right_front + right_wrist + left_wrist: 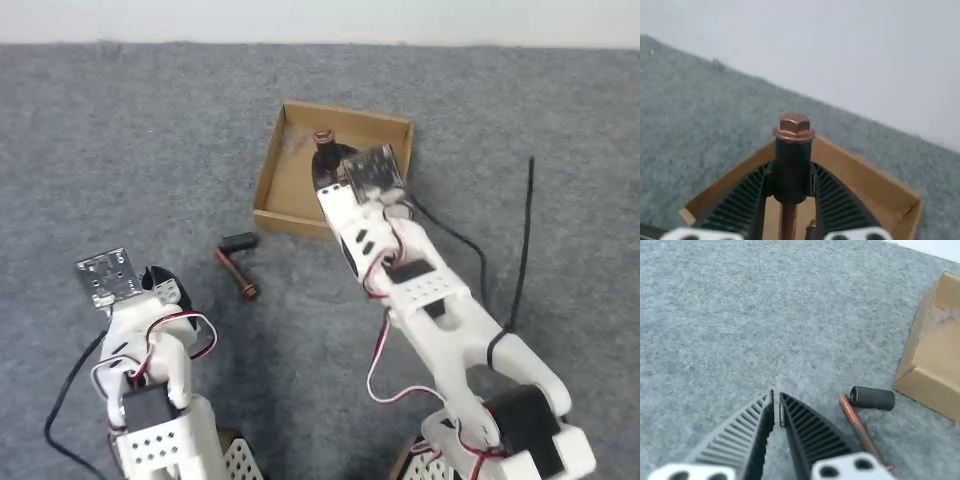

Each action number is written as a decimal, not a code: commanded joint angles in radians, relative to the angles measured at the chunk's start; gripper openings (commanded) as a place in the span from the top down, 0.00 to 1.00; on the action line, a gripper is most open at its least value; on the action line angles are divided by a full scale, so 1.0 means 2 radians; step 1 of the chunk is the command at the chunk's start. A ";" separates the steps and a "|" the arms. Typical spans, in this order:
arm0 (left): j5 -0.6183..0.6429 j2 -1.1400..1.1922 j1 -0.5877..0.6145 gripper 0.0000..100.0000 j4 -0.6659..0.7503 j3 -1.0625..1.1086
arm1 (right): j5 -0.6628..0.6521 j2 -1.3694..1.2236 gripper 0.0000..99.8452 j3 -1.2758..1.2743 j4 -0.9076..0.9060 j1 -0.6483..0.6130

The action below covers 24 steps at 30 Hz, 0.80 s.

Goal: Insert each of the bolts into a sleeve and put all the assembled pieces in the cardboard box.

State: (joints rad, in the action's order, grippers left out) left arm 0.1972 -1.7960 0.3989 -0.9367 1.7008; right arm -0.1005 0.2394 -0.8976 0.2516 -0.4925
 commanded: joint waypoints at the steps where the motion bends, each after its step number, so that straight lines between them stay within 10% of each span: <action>1: -0.008 0.015 0.002 0.99 -0.002 -0.007 | 0.004 0.035 0.99 0.086 -0.075 0.005; 24: -0.008 0.015 0.002 0.99 -0.002 -0.007 | 0.073 -0.302 0.99 0.503 -0.437 0.007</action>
State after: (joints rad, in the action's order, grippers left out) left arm 0.1972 -1.7960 0.3989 -0.9367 1.7008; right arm -0.0115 -0.3636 -0.0061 -0.5923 -0.4910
